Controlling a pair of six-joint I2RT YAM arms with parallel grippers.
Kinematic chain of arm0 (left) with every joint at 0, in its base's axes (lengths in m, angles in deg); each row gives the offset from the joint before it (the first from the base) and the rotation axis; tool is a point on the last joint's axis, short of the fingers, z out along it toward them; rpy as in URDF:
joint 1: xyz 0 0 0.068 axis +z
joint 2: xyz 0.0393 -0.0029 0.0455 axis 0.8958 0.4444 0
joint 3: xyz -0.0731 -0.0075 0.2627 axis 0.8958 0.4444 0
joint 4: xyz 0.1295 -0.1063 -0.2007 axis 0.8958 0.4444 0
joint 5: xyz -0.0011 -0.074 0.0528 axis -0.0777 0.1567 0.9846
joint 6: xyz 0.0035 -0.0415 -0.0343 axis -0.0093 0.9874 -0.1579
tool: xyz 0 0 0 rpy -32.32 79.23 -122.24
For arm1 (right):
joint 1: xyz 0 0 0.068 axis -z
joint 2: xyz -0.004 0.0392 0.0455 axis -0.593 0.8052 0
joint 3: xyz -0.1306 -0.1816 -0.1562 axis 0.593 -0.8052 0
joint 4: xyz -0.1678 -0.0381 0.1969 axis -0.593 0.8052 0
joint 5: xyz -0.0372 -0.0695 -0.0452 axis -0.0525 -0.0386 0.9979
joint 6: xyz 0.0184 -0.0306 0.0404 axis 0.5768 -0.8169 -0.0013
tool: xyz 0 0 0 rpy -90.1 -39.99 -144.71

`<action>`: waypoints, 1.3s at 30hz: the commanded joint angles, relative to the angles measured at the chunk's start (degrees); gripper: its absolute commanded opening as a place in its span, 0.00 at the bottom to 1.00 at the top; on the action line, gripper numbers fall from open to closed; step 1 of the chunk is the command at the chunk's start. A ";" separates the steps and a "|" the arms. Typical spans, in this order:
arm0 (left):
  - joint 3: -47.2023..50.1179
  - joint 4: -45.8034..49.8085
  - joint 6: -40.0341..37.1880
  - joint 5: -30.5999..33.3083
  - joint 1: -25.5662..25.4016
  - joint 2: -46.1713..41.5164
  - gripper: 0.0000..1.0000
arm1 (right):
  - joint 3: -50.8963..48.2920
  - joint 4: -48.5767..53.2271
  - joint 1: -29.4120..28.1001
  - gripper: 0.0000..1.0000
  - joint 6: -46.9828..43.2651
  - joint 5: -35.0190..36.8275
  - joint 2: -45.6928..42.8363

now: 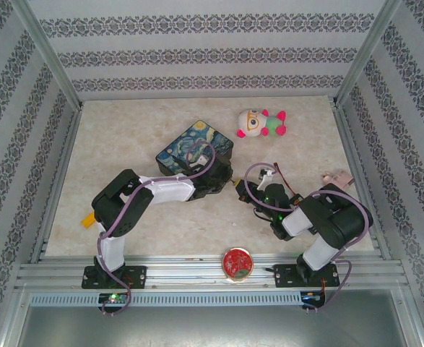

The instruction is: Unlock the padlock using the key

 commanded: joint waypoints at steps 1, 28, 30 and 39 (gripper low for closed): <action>1.05 -4.01 6.92 -6.30 0.08 2.05 0.27 | 1.77 -3.10 -1.31 0.00 0.85 0.11 1.81; 0.87 -4.18 4.96 -8.29 -0.28 1.62 0.25 | 5.05 -4.31 -1.16 0.00 1.62 0.01 5.50; 1.10 -4.13 4.81 -8.33 -0.28 1.44 0.25 | 5.38 -4.22 -0.72 0.00 1.63 -0.62 5.83; 1.76 -3.65 4.55 -8.24 -0.19 0.91 0.25 | 5.99 -2.36 1.66 0.00 1.53 -2.55 4.32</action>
